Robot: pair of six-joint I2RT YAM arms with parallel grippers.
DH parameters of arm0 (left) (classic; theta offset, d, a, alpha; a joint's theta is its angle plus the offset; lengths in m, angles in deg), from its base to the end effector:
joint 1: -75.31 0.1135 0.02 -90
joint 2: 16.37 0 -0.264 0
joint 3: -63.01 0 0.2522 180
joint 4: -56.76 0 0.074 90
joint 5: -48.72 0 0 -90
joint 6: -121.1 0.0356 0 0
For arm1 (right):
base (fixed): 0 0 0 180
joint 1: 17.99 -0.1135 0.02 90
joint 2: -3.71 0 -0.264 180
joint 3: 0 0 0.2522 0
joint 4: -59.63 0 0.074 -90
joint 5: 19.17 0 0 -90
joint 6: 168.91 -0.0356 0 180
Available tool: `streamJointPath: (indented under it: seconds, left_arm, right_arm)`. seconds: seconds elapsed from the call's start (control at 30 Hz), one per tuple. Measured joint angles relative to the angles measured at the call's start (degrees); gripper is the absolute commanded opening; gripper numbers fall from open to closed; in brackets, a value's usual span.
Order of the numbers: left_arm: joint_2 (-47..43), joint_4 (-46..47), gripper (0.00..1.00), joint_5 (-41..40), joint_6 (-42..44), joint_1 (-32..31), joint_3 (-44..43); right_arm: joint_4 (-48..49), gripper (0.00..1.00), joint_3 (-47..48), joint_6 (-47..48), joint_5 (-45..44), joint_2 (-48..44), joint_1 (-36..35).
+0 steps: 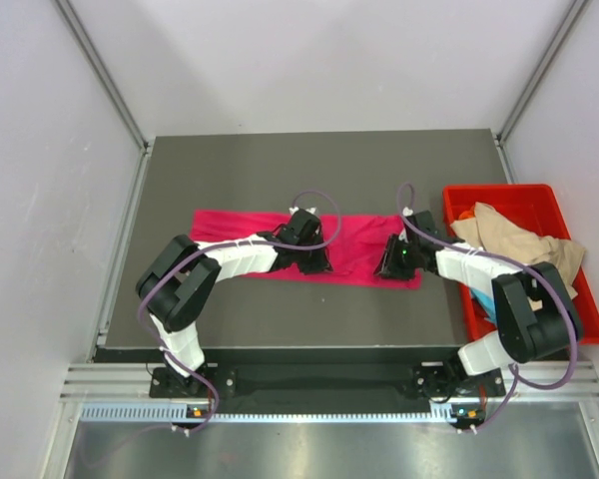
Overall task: Fold and stack the t-shirts
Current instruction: Fold the tshirt
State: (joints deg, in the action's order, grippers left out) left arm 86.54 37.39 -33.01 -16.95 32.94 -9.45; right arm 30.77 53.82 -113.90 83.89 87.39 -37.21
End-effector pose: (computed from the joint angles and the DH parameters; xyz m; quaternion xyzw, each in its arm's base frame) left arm 0.2676 -0.2510 0.1596 -0.0217 0.9368 -0.2909 0.1933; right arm 0.2486 0.0952 0.1574 0.1009 0.9519 0.2195 0.1885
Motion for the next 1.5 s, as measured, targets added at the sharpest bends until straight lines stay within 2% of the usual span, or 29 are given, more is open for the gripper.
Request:
streamJointPath:
  seconds: [0.07,0.17,0.2,0.27,0.5,0.83,0.9,1.07,1.5]
  left_arm:
    - [0.0,0.0,0.00,0.0,0.0,0.0,0.0]
    - [0.1,0.2,0.00,0.2,0.0,0.0,0.0]
    - [0.2,0.4,0.00,0.3,0.0,0.0,0.0]
    - [0.5,0.7,0.00,0.6,0.0,0.0,0.0]
    - [1.3,0.6,0.00,1.3,0.0,0.0,-0.5]
    - [1.4,-2.6,0.00,0.9,1.3,0.0,-4.1]
    - [1.5,-3.1,0.00,0.9,1.7,0.0,-4.4]
    - [2.1,-4.8,0.00,1.1,2.4,0.0,-5.6]
    - [3.0,-5.4,0.00,1.3,3.2,0.0,-5.6]
  right_arm:
    - [0.3,0.28,-0.3,-0.3,0.0,0.2,-0.2]
    - [0.6,0.20,-0.3,-1.1,0.0,0.2,-0.2]
    - [0.7,0.10,-0.3,-1.2,0.1,0.2,-0.2]
    - [0.9,0.00,-0.3,-1.5,0.1,0.2,-0.2]
    - [0.1,0.00,-0.3,-2.8,-0.1,-2.3,-0.2]
    - [-6.6,0.00,-0.4,-6.8,-5.4,-18.0,-0.3]
    - [-6.4,0.09,-1.1,-7.3,-6.3,-19.0,-0.3]
    - [-4.5,0.26,-3.2,-7.3,-7.2,-15.9,-0.3]
    - [5.4,0.31,-6.3,-10.4,-5.8,-7.4,-2.5]
